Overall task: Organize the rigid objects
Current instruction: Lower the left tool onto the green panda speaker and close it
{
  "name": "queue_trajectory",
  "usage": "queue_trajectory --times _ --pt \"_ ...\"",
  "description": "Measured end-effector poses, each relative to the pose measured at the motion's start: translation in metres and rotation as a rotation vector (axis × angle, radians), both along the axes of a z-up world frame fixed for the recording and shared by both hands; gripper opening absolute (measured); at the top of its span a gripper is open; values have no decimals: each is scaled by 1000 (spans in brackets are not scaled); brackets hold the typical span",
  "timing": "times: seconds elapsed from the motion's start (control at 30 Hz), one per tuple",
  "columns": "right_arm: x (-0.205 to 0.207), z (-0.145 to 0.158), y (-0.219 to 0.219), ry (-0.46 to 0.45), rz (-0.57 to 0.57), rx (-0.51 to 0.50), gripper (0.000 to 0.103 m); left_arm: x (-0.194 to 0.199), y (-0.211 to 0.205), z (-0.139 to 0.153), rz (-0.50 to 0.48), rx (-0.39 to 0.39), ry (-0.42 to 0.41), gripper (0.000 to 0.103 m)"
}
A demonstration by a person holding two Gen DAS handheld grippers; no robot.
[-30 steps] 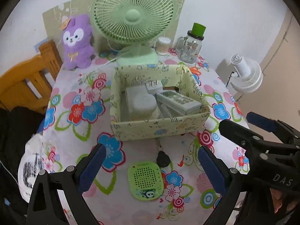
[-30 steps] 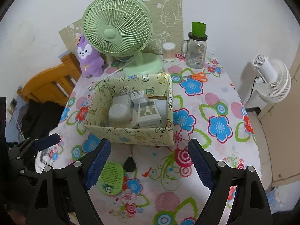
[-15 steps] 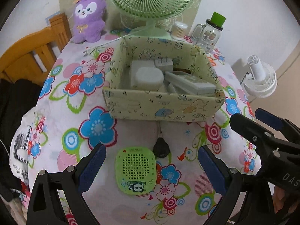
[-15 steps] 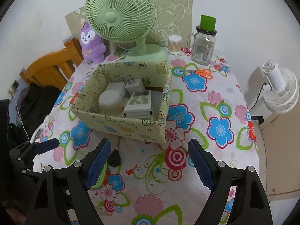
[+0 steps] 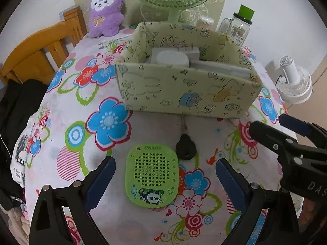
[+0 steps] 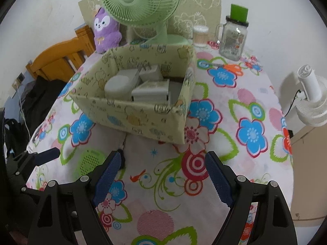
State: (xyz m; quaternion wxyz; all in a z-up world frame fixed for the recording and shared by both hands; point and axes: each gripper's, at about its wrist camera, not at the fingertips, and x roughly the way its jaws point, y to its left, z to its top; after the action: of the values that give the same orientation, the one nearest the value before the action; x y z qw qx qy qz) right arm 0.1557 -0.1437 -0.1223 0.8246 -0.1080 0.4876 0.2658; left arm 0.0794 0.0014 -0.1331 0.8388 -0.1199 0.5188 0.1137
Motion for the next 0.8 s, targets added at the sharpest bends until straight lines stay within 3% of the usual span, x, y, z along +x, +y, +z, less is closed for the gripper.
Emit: queue_trajectory --times 0.4,0.8 --pt "-15 -36 -4 37 -6 -102 86 -10 0 -32 -1 14 58 99" --pt "-26 -56 -8 72 -15 -113 86 -13 0 -53 -26 60 98 99"
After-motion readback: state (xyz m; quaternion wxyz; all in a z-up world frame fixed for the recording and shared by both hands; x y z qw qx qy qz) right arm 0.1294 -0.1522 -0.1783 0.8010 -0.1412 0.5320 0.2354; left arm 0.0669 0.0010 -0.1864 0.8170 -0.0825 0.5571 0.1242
